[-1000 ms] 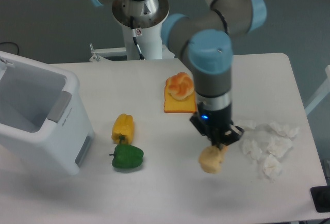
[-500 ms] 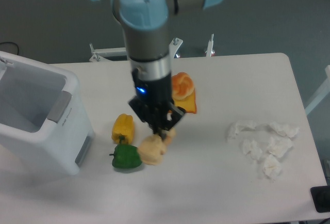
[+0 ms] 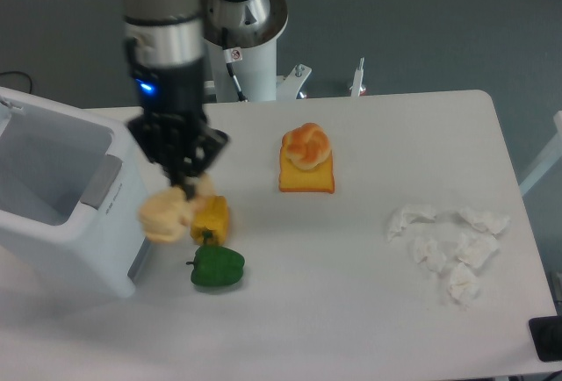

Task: Place the square bread in the trash can
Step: 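Carry the bread across the table toward the white trash bin, then lower the bread into the trash bin opening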

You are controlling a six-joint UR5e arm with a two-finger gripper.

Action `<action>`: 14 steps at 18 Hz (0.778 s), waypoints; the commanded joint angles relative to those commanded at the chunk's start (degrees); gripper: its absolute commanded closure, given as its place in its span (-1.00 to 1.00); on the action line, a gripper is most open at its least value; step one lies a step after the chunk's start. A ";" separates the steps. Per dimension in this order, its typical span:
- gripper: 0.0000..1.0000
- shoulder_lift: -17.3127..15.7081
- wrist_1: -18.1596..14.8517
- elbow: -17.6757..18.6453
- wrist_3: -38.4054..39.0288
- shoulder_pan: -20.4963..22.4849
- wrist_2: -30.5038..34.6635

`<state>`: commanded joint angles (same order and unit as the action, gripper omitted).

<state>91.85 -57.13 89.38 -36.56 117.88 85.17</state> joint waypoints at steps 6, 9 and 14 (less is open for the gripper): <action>0.54 -1.33 0.00 0.45 5.10 -5.11 0.09; 0.25 -0.36 0.00 0.71 4.75 -6.51 0.00; -1.00 0.78 0.18 0.89 4.40 -7.31 -2.45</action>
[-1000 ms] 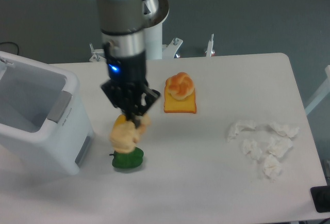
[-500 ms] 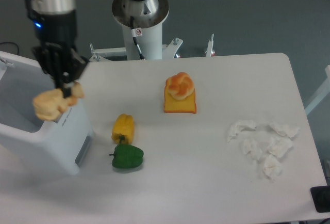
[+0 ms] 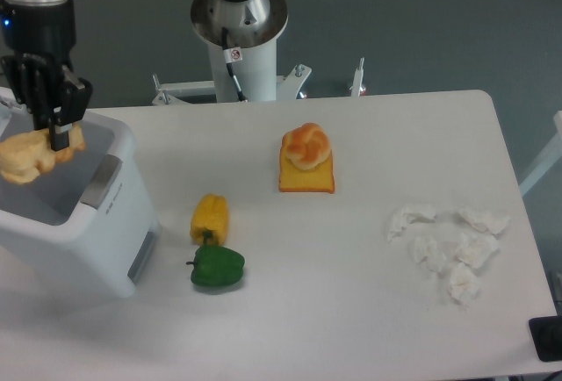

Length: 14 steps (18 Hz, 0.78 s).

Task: Place the square bread in the trash can
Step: 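Lower the bread into the trash bin opening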

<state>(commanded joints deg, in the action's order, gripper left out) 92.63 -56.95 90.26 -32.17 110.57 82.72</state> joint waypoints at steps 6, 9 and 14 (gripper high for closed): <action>-1.00 0.00 -0.09 0.00 0.35 0.09 -4.85; -1.00 0.18 -0.18 0.09 0.00 0.09 -4.67; -1.00 2.63 0.00 0.17 -0.18 2.10 -4.06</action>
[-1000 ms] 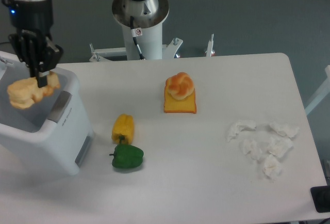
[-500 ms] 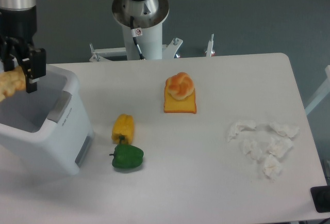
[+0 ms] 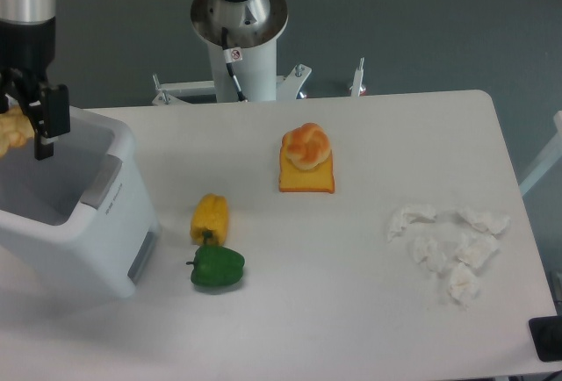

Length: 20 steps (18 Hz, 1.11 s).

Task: Place the square bread in the trash can
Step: 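Lower the bread into the trash bin opening, then open the gripper to release the bread into the bin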

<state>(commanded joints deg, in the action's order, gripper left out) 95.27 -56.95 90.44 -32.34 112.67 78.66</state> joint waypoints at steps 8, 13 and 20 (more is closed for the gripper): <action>-1.00 1.24 0.00 0.00 -2.28 2.99 0.00; -1.00 1.24 0.00 -0.09 -2.29 4.49 0.00; -1.00 1.24 0.26 -0.53 -2.29 6.16 -0.09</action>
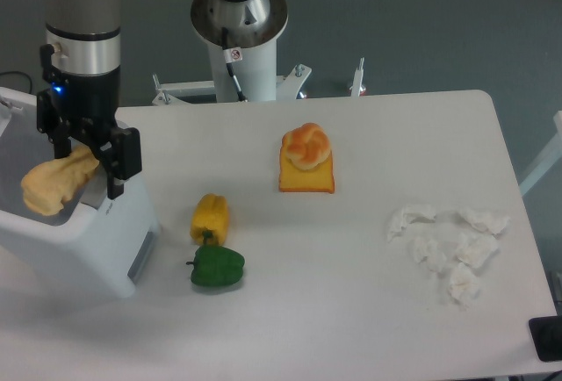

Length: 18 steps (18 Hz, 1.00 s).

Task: Place the square bread in the trash can
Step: 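Open the gripper to release the bread into the bin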

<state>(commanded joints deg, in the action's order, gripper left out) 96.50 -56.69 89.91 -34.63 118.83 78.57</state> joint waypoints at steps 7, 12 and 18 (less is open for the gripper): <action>-1.00 -1.05 -0.18 -0.09 0.18 -0.35 -0.09; -1.00 -3.34 -0.53 0.35 0.70 -2.46 -0.26; -1.00 -2.82 -0.53 0.44 0.70 -2.90 0.00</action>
<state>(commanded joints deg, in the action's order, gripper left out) 93.69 -57.22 90.35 -33.93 115.93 78.57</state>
